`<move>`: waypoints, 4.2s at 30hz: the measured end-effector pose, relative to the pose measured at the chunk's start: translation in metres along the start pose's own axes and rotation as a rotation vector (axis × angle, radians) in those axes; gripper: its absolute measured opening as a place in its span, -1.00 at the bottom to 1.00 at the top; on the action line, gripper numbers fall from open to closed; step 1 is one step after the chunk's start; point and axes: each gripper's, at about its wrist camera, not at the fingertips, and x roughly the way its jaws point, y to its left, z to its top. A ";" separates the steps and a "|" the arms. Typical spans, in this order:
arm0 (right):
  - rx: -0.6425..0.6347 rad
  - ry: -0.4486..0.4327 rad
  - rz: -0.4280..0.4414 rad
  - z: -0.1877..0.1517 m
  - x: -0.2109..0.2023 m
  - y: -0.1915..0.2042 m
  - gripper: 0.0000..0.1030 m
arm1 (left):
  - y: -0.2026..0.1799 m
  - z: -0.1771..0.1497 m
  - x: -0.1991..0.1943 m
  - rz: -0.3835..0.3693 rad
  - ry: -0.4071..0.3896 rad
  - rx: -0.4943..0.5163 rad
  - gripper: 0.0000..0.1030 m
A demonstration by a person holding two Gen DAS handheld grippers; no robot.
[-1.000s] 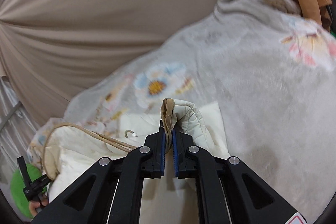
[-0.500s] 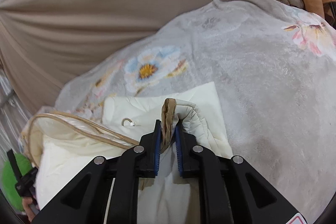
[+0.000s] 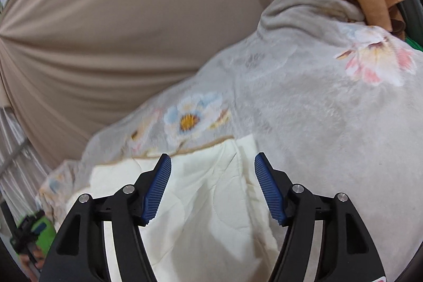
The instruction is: Fold large clothes
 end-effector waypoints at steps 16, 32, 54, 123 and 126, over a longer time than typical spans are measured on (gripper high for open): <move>-0.170 -0.136 0.094 0.016 -0.035 0.043 -0.77 | 0.000 0.019 0.038 0.063 0.052 -0.077 -1.00; -0.041 0.085 -0.092 -0.013 0.041 -0.009 -0.51 | -0.002 -0.024 0.102 0.230 0.119 0.039 -1.00; -0.438 0.160 0.127 -0.066 0.048 0.158 -0.59 | -0.156 -0.050 0.085 0.041 0.149 0.315 -0.62; -0.134 0.118 -0.109 -0.002 0.058 0.020 -0.79 | -0.008 -0.006 0.104 0.098 0.174 -0.029 -0.77; -0.131 0.177 -0.124 -0.007 0.073 0.016 -0.77 | -0.014 -0.013 0.113 0.147 0.173 0.007 -0.73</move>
